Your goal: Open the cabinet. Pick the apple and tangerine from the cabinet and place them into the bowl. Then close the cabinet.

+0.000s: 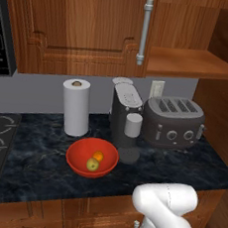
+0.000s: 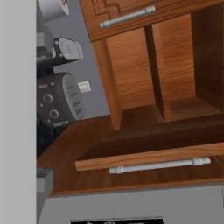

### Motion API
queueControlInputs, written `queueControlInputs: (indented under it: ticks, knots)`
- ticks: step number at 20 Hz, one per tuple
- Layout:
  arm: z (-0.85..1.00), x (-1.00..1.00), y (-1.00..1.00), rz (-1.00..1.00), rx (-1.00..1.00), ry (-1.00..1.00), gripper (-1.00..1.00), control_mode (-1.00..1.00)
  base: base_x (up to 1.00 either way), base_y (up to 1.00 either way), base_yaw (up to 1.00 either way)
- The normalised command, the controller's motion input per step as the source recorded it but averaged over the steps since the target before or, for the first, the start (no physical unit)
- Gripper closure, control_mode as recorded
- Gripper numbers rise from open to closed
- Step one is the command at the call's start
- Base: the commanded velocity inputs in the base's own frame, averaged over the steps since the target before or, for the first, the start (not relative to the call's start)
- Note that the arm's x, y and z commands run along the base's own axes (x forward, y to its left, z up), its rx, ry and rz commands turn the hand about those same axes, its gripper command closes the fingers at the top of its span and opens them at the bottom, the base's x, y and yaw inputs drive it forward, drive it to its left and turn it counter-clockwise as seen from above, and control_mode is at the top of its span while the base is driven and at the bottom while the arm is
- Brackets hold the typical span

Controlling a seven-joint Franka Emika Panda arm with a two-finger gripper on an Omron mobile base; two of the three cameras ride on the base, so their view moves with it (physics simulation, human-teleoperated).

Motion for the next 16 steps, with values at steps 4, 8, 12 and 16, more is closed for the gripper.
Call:
queueControlInputs:
  ticks: [4, 8, 12, 16]
  knots:
    - [0.0, 0.03, -0.18, 0.01, -0.11, 0.0, -1.0, -1.0, 0.0, 0.0, 0.0]
    - [-0.01, 0.27, -0.1, 0.07, -0.1, 0.0, -1.0, -1.0, 0.0, 0.0, 0.0]
    - [0.0, 0.34, -0.1, 0.1, -0.08, 0.01, -1.0, -1.0, 0.0, 0.0, 0.0]
    - [0.0, 0.06, -0.24, 0.21, -0.05, 0.0, -1.0, -1.0, 0.0, 0.0, 0.0]
